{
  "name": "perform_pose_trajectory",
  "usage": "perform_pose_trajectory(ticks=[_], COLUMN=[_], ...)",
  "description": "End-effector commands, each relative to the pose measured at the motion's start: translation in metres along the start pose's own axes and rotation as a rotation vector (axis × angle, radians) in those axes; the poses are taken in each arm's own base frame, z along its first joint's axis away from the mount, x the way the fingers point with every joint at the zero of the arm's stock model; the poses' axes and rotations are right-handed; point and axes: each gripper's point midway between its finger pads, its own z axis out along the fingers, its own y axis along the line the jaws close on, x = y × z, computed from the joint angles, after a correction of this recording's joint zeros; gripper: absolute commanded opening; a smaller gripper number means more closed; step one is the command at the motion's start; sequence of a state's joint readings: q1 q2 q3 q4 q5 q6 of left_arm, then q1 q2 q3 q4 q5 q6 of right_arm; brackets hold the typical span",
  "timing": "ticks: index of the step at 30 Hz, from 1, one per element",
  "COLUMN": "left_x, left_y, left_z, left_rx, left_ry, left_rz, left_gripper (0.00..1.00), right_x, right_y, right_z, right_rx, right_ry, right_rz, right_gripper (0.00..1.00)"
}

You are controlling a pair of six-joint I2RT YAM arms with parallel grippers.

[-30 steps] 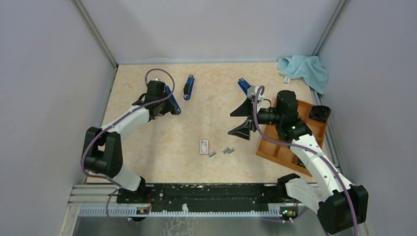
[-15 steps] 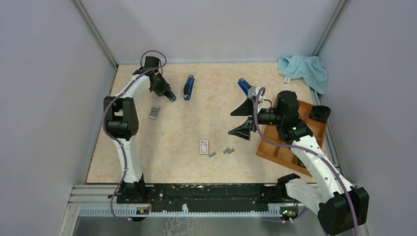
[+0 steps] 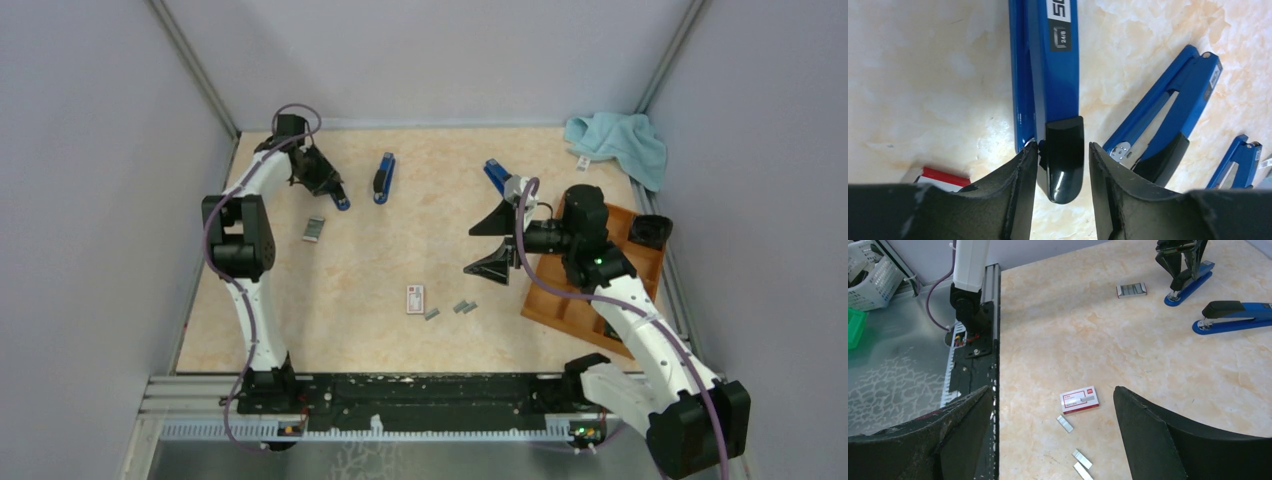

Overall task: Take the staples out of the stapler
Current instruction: Place the stapler at the center of the board.

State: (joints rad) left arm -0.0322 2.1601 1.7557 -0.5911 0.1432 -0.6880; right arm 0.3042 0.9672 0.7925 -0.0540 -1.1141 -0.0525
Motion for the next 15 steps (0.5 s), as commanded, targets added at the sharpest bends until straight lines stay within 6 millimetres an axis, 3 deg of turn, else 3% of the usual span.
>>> perform_pose_trajectory(ticks=[1, 6, 10, 11, 15], left_x=[-0.013, -0.012, 0.006, 0.020, 0.081], left_y=[-0.018, -0.021, -0.030, -0.030, -0.052], left_z=[-0.012, -0.038, -0.084, -0.096, -0.177], left_rx=[0.060, 0.091, 0.242, 0.313, 0.726], left_ry=[-0.015, -0.025, -0.099, -0.110, -0.215], left_rz=[-0.005, 0.021, 0.120, 0.164, 0.392], left_gripper=[0.50, 0.54, 0.54, 0.55, 0.63], right_x=[-0.024, -0.025, -0.027, -0.027, -0.025], right_y=[0.004, 0.004, 0.004, 0.004, 0.009], right_z=[-0.005, -0.006, -0.009, -0.009, -0.010], right_rx=[0.008, 0.020, 0.036, 0.039, 0.013], right_ry=[-0.036, -0.035, -0.032, -0.032, -0.034], right_rz=[-0.087, -0.105, -0.139, -0.151, -0.190], right_gripper=[0.90, 0.90, 0.90, 0.90, 0.90])
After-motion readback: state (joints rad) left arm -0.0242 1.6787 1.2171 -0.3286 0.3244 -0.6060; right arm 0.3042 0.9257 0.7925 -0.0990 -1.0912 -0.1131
